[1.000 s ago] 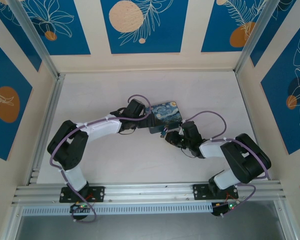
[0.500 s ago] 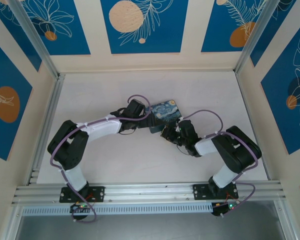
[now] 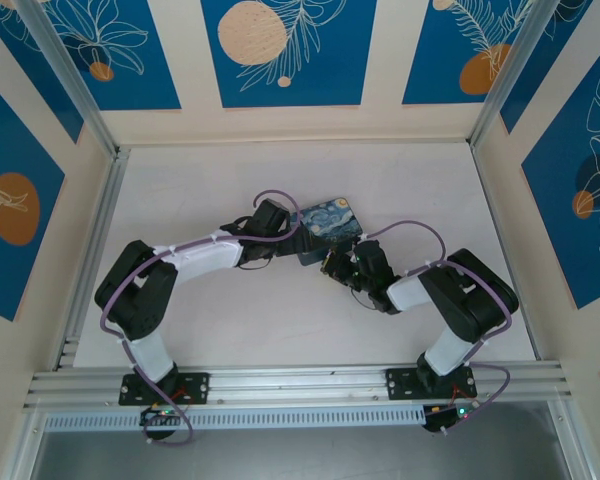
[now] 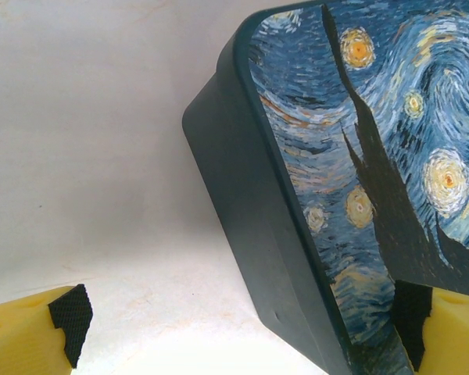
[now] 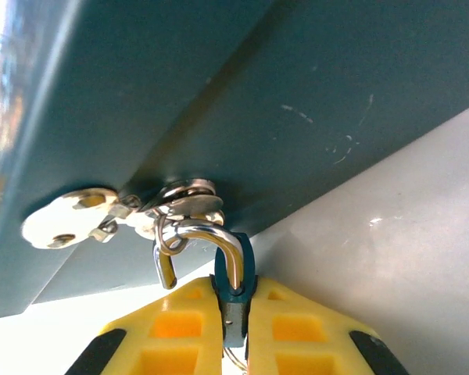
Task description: Unlock the padlock with the key
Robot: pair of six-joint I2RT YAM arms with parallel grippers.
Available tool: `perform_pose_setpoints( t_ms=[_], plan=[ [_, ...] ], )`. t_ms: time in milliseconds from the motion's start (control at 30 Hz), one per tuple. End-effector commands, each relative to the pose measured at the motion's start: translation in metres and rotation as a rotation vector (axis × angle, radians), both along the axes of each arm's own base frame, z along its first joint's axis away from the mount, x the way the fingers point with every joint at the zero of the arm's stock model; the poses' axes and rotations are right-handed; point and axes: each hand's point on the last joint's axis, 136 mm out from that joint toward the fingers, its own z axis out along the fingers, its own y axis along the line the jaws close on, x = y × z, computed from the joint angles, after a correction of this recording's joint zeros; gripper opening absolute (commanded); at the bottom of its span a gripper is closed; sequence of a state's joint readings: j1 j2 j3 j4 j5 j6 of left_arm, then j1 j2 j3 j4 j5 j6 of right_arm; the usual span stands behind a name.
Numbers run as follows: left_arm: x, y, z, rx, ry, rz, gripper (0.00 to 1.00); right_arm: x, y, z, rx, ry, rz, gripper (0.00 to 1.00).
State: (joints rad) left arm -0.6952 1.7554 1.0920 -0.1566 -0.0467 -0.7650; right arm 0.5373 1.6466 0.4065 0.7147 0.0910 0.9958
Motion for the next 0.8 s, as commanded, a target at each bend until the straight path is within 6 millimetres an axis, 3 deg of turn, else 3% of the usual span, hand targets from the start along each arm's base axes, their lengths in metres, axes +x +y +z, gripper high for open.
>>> perform_pose_setpoints(
  t_ms=[0,400,767],
  plan=[
    [-0.021,0.013,-0.031,0.075,0.1,0.0,1.0,-0.012,-0.02,-0.027,-0.085,0.077,-0.058,0.0],
    [-0.024,0.019,-0.033,0.092,0.122,0.024,1.0,-0.011,-0.027,-0.015,-0.022,0.079,-0.094,0.0],
    [-0.027,0.012,-0.034,0.099,0.131,0.005,1.0,0.002,-0.019,0.0,0.079,0.075,-0.102,0.0]
  ],
)
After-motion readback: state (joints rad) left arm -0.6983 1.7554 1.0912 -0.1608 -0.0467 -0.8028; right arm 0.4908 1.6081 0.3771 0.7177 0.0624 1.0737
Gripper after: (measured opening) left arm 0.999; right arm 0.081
